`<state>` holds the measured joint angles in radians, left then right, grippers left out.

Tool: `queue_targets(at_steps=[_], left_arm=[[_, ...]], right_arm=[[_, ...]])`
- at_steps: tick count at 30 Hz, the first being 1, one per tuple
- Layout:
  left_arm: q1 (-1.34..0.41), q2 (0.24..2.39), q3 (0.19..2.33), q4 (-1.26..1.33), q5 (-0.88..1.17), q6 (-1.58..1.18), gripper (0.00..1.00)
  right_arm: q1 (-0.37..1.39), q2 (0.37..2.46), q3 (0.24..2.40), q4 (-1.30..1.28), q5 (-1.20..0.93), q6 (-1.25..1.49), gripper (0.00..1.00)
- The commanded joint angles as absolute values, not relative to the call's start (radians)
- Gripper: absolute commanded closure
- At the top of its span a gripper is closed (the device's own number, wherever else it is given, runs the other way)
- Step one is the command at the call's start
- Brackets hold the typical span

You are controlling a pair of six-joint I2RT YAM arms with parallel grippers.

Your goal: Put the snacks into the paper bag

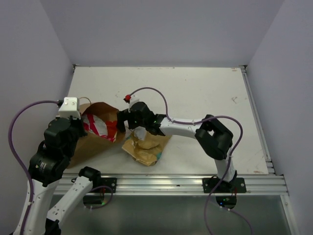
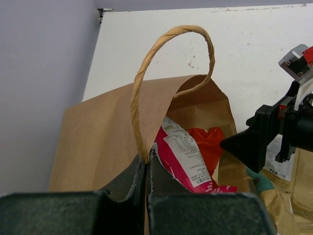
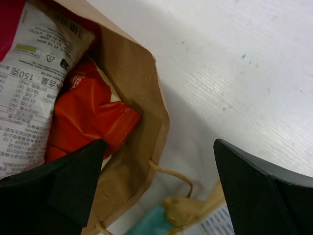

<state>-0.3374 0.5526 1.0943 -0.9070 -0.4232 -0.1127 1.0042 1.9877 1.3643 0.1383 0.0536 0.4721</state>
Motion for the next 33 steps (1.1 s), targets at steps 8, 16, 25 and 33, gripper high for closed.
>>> queue_targets(at_steps=[8,16,25,33], left_arm=[[-0.348,0.548,1.157,-0.782,-0.419,-0.117,1.0],[-0.348,0.549,1.151,-0.778,-0.41,-0.118,1.0],[-0.348,0.557,1.126,-0.746,-0.348,-0.141,1.0],[-0.348,0.574,1.143,-0.715,-0.334,-0.158,1.0]], right_arm=[[0.973,2.132,1.526,0.219,-0.101,0.505,0.37],[0.957,2.069,1.509,0.178,-0.15,0.477,1.0],[0.957,1.809,1.732,-0.25,-0.049,0.295,1.0],[0.957,1.755,1.989,-0.475,-0.003,0.255,1.0]])
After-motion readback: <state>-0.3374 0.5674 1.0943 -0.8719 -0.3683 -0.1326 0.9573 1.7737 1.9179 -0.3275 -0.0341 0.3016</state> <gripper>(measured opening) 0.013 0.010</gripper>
